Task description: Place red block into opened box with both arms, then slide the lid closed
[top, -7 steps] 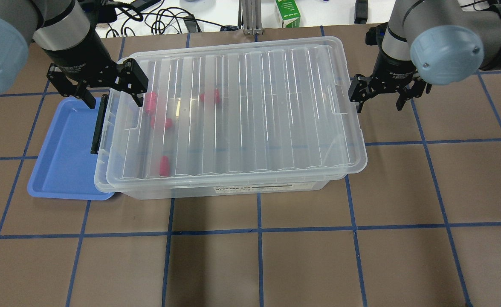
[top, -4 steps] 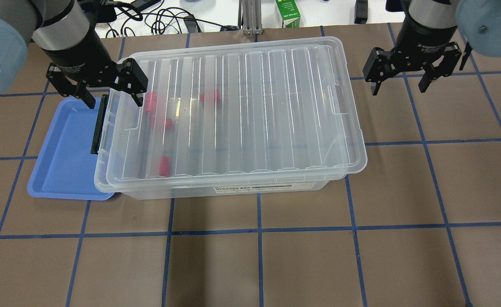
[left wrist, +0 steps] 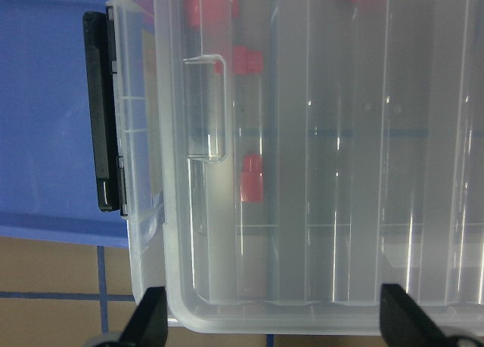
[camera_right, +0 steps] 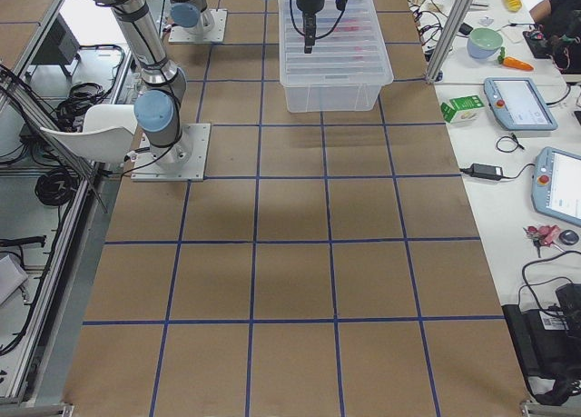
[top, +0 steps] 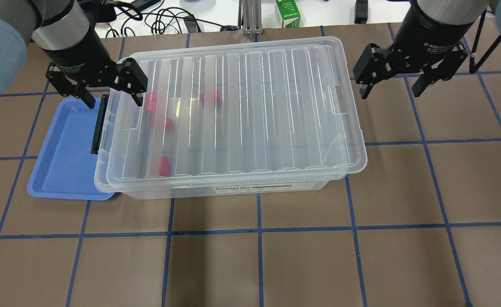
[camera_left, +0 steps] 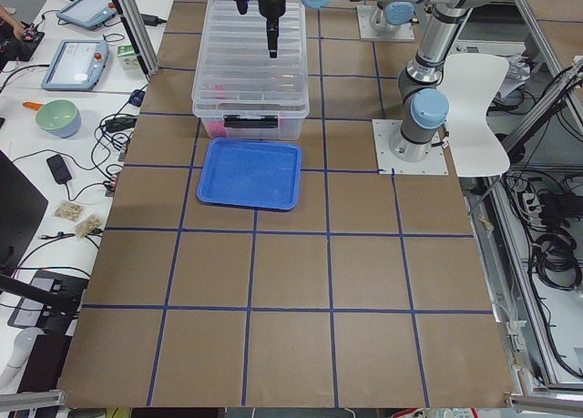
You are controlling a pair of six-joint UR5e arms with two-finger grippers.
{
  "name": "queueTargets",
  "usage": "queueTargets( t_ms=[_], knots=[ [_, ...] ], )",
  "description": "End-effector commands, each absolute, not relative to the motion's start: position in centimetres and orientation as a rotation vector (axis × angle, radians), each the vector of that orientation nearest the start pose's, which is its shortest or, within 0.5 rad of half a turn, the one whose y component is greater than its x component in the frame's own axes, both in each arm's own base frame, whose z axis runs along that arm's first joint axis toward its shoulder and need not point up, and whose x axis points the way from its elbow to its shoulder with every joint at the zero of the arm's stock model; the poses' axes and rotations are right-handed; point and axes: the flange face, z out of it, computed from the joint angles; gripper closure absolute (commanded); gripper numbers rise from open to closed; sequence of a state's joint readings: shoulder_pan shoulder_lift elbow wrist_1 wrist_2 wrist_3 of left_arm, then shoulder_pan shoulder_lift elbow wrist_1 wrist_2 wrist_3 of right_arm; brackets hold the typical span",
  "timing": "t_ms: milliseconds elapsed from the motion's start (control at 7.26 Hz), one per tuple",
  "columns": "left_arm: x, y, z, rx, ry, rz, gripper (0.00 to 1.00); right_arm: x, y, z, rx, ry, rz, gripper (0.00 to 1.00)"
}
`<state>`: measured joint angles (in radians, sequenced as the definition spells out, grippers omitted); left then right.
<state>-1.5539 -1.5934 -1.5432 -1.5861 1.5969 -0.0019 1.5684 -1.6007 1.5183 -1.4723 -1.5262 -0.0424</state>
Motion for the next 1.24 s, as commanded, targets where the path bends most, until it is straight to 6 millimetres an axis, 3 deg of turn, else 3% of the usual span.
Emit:
queueTargets(
  t_ms=[0,413,1102],
  knots=[
    [-12.2,-50.3,48.9,-0.031,3.115,0.017,0.00,14.7,-47.5,51.1,-0.109,3.114,0.042,0.00],
    [-12.2,-49.9,49.2,-0.031,3.112,0.007,0.00,11.1,-48.2,50.8,-0.021,3.179,0.044,0.00],
    [-12.1,-50.3,49.4,-0.033,3.115,0.000,0.00,11.2,-47.9,51.1,-0.010,3.166,0.038,0.00]
  ],
)
